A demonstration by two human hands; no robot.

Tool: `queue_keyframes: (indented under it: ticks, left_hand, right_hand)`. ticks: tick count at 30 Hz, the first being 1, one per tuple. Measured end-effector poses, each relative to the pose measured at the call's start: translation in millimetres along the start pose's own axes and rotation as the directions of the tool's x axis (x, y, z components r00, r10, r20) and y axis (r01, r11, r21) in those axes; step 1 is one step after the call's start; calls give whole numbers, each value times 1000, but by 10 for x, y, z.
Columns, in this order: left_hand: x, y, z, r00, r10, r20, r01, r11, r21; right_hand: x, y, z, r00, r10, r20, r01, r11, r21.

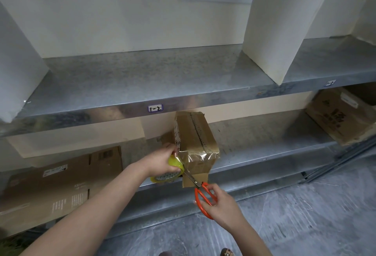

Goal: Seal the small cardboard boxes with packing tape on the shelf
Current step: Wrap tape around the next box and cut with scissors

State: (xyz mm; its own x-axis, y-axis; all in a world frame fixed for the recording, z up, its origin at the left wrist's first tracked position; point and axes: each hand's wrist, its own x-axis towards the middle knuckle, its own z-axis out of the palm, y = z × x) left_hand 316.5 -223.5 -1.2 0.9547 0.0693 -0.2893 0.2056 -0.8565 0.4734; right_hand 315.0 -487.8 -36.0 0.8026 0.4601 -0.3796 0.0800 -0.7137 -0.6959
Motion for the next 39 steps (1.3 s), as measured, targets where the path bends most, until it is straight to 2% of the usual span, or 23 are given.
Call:
queue_keyframes:
  ticks: [2,5,8,11,15,20,27,30,33,36,39]
  left_hand:
    - [-5,11,10,1000,-4,-2,4,1000,8]
    - [-15,46,36,1000,-2,-14,2,1000,21]
    - [-23,72,79,999,-15,-33,16,999,28]
    - [-27,99,105,996,-62,-69,62,998,1]
    - [-65,161,173,983,-143,-118,140,990,-26]
    - [-128,257,276,956,-221,-195,215,975,-51]
    - [-151,435,350,922,-306,-236,299,952,-65]
    - [-180,515,347,907,-342,-247,333,940,-78]
    - [-214,571,360,900,-363,-240,353,932,-87]
    - [-225,605,351,908,-350,-229,340,937,-82]
    - [-232,608,320,917,-332,-221,321,943,-86]
  right_hand:
    - [-60,116,-115,986,-119,-115,85,961,-264]
    - [-123,319,-390,937,-253,-239,106,863,-494]
    - [-97,704,-720,868,-347,-355,104,826,-554]
    - [73,1062,-1062,885,-238,-399,14,872,-489]
    - [555,1193,-1357,918,-174,-357,-25,872,-490]
    - [1174,1069,-1457,950,-186,-251,37,865,-500]
    - [1686,1089,-1482,986,-166,0,141,838,-527]
    - [1654,1186,-1510,970,-227,90,238,798,-554]
    - [1501,1195,-1549,947,-310,85,302,769,-563]
    - [1247,1021,-1497,879,-474,49,422,726,-543]
    - [973,726,-1287,798,-602,44,560,711,-426]
